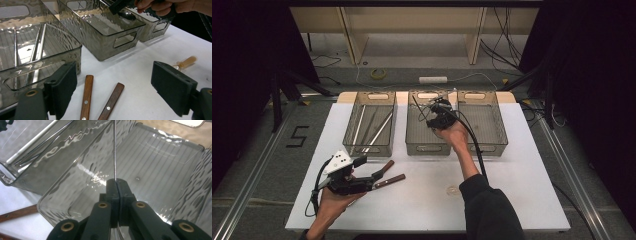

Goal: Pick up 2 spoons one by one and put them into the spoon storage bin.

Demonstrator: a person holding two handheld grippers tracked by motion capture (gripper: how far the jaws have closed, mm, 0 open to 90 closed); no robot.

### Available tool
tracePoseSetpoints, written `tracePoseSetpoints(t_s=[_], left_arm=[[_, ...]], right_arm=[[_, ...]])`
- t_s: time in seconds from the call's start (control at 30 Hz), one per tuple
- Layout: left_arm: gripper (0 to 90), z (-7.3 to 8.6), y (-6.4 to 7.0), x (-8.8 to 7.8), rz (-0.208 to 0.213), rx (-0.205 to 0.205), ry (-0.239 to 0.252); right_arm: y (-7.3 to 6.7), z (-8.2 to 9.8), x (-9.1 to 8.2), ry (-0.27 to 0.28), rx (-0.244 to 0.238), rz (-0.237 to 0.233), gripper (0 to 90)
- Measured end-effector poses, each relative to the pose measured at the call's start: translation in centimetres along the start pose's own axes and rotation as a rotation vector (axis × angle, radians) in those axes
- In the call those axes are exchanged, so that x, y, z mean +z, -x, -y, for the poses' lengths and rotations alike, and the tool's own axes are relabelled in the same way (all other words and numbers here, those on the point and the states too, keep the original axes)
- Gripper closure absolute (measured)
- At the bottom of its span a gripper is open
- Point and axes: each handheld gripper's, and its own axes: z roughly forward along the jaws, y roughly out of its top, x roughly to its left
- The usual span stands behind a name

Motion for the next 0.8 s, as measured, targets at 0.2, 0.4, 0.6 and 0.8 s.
tracePoseSetpoints(t_s=[0.2,0.4,0.6,0.8], left_arm=[[20.3,0.0,0.0,0.0,0.000,-0.002,0.000],[20.3,0.0,0.0,0.0,0.000,0.000,0.000],[20.3,0.0,0.0,0.0,-0.003,0.001,0.002],[20.2,0.0,-0.1,0.0,-0.004,-0.001,0.000]], right_arm=[[0.2,0.5,0.7,-0.010,0.021,0.006,89.2],[0.4,0.7,0.9,-0.018,0.049,0.006,79.4],[0.6,0.7,-0.2,0.008,0.020,-0.055,66.2],[0.3,1.2,-2.3,-0.001,-0.060,-0.143,52.9]])
